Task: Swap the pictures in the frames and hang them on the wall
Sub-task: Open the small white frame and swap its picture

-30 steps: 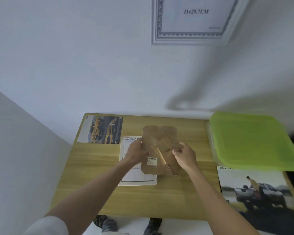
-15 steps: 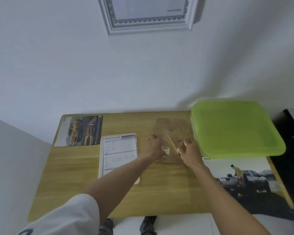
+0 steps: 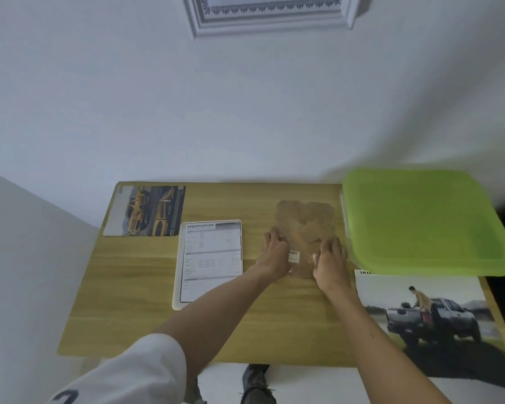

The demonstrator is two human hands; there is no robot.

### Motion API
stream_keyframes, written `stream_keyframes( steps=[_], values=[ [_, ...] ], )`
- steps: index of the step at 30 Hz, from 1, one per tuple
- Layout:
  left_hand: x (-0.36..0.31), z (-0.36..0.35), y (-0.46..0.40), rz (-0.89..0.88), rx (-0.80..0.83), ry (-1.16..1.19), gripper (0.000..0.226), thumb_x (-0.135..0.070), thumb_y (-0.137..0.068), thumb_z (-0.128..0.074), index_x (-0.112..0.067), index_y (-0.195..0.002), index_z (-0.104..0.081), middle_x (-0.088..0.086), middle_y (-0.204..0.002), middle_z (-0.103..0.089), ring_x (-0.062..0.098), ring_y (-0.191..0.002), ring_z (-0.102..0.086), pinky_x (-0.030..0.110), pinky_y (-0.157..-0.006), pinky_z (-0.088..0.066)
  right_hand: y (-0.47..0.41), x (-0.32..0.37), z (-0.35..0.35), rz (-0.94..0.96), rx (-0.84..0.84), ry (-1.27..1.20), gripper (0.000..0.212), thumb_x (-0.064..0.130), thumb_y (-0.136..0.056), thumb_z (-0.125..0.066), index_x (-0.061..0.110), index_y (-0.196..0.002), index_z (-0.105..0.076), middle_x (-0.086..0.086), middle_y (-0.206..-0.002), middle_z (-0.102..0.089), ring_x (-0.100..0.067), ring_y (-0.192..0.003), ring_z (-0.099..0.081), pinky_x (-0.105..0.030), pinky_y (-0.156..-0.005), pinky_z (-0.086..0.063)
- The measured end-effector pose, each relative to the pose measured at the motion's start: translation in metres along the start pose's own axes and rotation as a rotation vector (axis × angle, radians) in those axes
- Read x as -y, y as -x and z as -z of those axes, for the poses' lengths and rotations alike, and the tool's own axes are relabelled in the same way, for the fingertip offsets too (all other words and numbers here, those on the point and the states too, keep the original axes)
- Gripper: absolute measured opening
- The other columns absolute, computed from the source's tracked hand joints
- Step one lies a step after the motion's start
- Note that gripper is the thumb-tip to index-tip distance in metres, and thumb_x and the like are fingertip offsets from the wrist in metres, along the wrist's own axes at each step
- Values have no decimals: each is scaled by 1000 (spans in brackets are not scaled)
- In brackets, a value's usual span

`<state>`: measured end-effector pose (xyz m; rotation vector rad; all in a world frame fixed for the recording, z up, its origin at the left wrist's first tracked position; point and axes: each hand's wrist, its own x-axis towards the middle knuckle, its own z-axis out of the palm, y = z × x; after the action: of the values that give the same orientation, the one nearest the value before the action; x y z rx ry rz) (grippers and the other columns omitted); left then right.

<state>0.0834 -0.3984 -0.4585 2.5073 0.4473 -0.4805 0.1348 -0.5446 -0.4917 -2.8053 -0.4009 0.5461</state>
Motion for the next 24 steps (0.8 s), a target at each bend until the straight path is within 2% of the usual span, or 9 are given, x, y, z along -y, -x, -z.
stream_keyframes(
  steps=[2,5,8,12,15,17,21,24],
  values=[
    [4,4,2,-15,19,11,67,-18,-75,-80,3,-130,-49,18,-150,-18,38,-136,-21,40,-112,-33,2,2,1,8,-20,-9,54,16,-101,-48,-3,-148,-30,-25,-155,-25,-40,-143,-22,-43,-116,-28],
    [16,15,9,-51,15,128,71,-16,-78,-75,-5,-139,-42,19,-152,-21,39,-138,-25,41,-111,-34,12,7,3,88,-161,24,49,9,-92,-60,-6,-137,-45,-27,-140,-46,-43,-130,-42,-48,-106,-42],
    [42,30,27,-40,-148,210,62,-16,-87,-66,-12,-144,-41,11,-153,-28,29,-136,-35,42,-105,-41,27,26,1,227,-290,35,40,8,-86,-66,1,-125,-58,-20,-121,-62,-39,-113,-58,-46,-93,-50],
    [98,45,57,95,-354,154,50,-17,-91,-62,-11,-138,-49,5,-142,-41,24,-129,-42,39,-94,-48,47,72,-9,360,-265,-107,25,17,-89,-67,12,-114,-66,-7,-102,-69,-29,-95,-64,-39,-76,-55],
    [143,56,84,243,-393,90,47,-19,-91,-62,-10,-136,-50,5,-136,-46,23,-124,-43,35,-88,-47,60,112,-19,372,-156,-163,27,22,-92,-65,15,-118,-67,-5,-106,-68,-25,-97,-65,-37,-76,-54],
    [167,61,99,308,-365,77,47,-24,-91,-63,-10,-134,-51,5,-132,-46,23,-122,-44,36,-85,-48,68,133,-28,337,-83,-160,32,25,-95,-60,16,-125,-63,-6,-114,-65,-25,-106,-61,-37,-84,-52],
    [196,58,121,342,-264,62,36,-36,-88,-65,-13,-116,-59,2,-121,-46,21,-113,-45,36,-80,-51,80,156,-41,224,42,-66,42,36,-100,-50,17,-138,-51,-7,-126,-56,-25,-118,-53,-34,-94,-47],
    [205,50,131,304,-218,53,32,-36,-88,-64,-16,-112,-57,0,-114,-44,21,-112,-45,35,-77,-50,89,165,-50,191,65,-34,53,39,-100,-49,15,-146,-40,-7,-134,-50,-24,-125,-48,-33,-97,-46]
  ],
)
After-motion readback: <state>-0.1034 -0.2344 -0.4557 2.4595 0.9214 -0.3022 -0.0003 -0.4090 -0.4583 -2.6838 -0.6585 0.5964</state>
